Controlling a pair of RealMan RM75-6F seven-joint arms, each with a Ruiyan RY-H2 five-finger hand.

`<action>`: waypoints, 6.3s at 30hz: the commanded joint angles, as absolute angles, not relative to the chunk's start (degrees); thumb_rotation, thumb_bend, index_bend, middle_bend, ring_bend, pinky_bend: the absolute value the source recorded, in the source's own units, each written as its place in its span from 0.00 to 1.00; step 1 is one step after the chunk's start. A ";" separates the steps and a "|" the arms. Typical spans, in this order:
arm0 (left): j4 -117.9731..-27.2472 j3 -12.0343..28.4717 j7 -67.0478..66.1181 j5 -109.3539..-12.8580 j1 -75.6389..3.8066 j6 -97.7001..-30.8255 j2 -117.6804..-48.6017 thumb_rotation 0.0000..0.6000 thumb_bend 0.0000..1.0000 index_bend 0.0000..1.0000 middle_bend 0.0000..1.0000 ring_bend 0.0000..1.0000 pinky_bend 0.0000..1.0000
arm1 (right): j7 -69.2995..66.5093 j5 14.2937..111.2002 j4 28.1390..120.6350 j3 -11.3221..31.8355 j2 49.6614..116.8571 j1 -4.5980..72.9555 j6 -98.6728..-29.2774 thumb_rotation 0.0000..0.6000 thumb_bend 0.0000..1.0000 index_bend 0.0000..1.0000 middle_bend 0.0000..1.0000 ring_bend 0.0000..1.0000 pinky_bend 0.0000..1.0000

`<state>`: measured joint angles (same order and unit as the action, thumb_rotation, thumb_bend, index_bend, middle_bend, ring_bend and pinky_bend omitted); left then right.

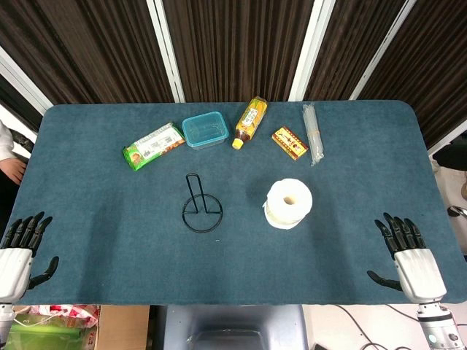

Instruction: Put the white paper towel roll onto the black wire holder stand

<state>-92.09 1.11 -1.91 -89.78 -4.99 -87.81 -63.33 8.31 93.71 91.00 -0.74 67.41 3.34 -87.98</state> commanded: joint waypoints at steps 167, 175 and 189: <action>-91.73 1.86 -0.89 -87.09 -6.52 -84.51 -63.30 1.00 0.40 0.00 0.00 0.00 0.05 | 26.49 49.04 121.96 15.63 65.36 53.97 -71.34 1.00 0.11 0.00 0.00 0.00 0.00; -90.47 2.03 -0.51 -89.54 -5.87 -87.85 -64.24 1.00 0.41 0.00 0.00 0.00 0.05 | 25.11 77.84 119.32 -6.43 59.68 32.90 -83.38 1.00 0.11 0.00 0.00 0.00 0.00; -90.02 1.04 -2.91 -91.71 -5.25 -89.12 -64.75 1.00 0.42 0.00 0.00 0.00 0.04 | 13.24 81.82 96.38 -10.89 68.14 8.69 -99.54 1.00 0.11 0.00 0.00 0.00 0.00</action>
